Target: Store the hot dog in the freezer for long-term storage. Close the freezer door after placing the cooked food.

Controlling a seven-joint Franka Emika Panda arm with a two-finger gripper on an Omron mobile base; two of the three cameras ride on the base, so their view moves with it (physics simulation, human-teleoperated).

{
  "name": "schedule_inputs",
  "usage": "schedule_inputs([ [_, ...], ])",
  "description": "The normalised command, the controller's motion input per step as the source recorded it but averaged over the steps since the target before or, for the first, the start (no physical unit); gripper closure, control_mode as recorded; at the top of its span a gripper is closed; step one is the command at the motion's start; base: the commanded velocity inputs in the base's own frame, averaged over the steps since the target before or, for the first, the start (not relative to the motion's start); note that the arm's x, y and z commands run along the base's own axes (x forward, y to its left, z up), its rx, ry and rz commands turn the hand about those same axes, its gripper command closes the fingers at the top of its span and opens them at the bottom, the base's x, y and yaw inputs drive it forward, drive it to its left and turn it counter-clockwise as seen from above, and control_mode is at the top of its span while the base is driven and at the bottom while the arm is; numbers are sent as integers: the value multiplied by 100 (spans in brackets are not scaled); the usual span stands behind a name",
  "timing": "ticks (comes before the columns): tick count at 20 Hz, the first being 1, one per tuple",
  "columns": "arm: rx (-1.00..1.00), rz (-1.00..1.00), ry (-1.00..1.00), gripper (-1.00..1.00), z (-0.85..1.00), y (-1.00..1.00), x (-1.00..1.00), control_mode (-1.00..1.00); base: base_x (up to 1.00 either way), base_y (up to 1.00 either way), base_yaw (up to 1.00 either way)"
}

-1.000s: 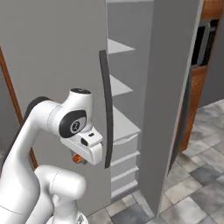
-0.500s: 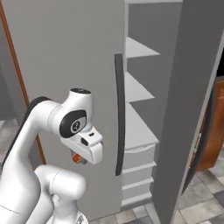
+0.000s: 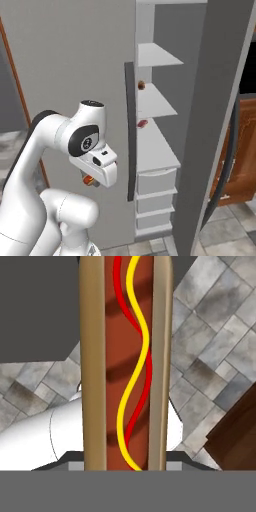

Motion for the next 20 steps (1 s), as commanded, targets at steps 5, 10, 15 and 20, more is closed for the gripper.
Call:
schedule_inputs([
  [5,0,0,0,100,0,0,0,100,-1,-63,12],
  [10,0,0,0,100,0,0,0,100,0,-50,18],
  [15,0,0,0,100,0,0,0,100,0,-30,34],
  [20,0,0,0,100,0,0,0,100,0,-22,24],
])
